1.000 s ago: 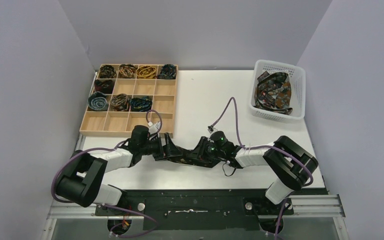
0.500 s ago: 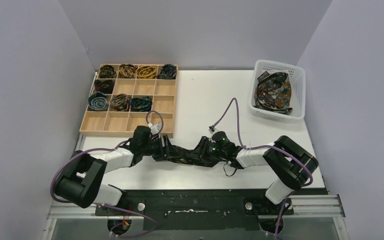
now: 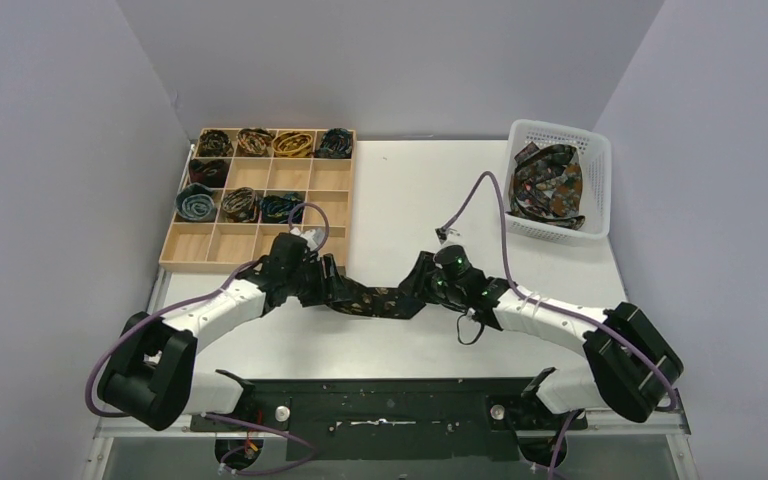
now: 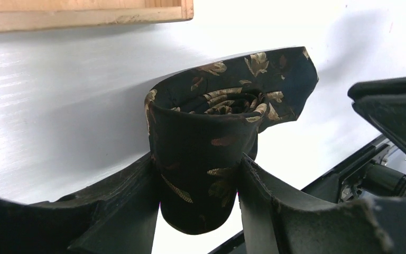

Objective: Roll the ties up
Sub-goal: Roll the tie at the center of the board.

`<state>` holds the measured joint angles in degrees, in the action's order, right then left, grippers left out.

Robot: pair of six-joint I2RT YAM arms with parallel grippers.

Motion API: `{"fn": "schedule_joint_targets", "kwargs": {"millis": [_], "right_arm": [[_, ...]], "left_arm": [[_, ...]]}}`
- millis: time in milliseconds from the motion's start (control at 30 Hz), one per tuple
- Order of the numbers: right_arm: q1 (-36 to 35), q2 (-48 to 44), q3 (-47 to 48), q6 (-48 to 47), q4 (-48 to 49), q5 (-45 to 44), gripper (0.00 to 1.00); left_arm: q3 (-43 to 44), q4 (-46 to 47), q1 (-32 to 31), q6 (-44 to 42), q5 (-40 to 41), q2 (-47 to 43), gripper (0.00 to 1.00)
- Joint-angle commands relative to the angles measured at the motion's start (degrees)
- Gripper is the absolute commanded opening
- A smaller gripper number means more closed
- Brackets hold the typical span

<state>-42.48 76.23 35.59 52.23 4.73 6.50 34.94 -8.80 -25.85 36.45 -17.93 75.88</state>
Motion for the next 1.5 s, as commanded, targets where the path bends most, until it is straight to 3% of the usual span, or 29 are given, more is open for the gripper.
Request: {"fn": "schedule_joint_targets", "kwargs": {"millis": [0, 133, 400, 633, 933, 1100, 1300, 1467], "right_arm": [[2.89, 4.17, 1.72, -9.81, -2.84, -1.23, 0.28], [3.19, 10.39, 6.23, -14.17, -4.43, 2.5, 0.2], [-0.17, 13.78, 3.38, -13.92, -7.2, -2.69, 0.16], [-2.74, 9.97, 0.44, -10.65, -9.39, -6.32, 0.13], [-3.31, 8.35, -0.99, -7.83, -8.36, -1.46, 0.13], [-3.28, 7.23, -1.23, -6.39, -6.29, 1.44, 0.13], [-2.92, 4.71, -0.59, -4.71, -5.18, 5.12, 0.14], [-1.8, 0.42, -1.32, -3.02, -5.38, 5.67, 0.23]], "left_arm": [[3.19, -4.38, -0.43, -2.42, 2.67, 0.35, 0.49], [2.97, -3.48, -0.78, -1.3, 2.67, 0.81, 0.49], [-1.98, 3.95, 0.01, 6.18, 2.75, -0.68, 0.49], [2.67, -6.15, 0.09, 0.01, 6.32, -0.01, 0.49], [9.6, -13.5, -1.68, -5.45, 9.29, 1.84, 0.49], [16.61, -23.83, -8.94, -7.87, 22.53, 6.18, 0.49], [22.93, -31.86, -15.47, -4.81, 37.71, 9.28, 0.48], [27.33, -35.5, -21.91, -2.59, 48.0, 9.88, 0.48]]}}
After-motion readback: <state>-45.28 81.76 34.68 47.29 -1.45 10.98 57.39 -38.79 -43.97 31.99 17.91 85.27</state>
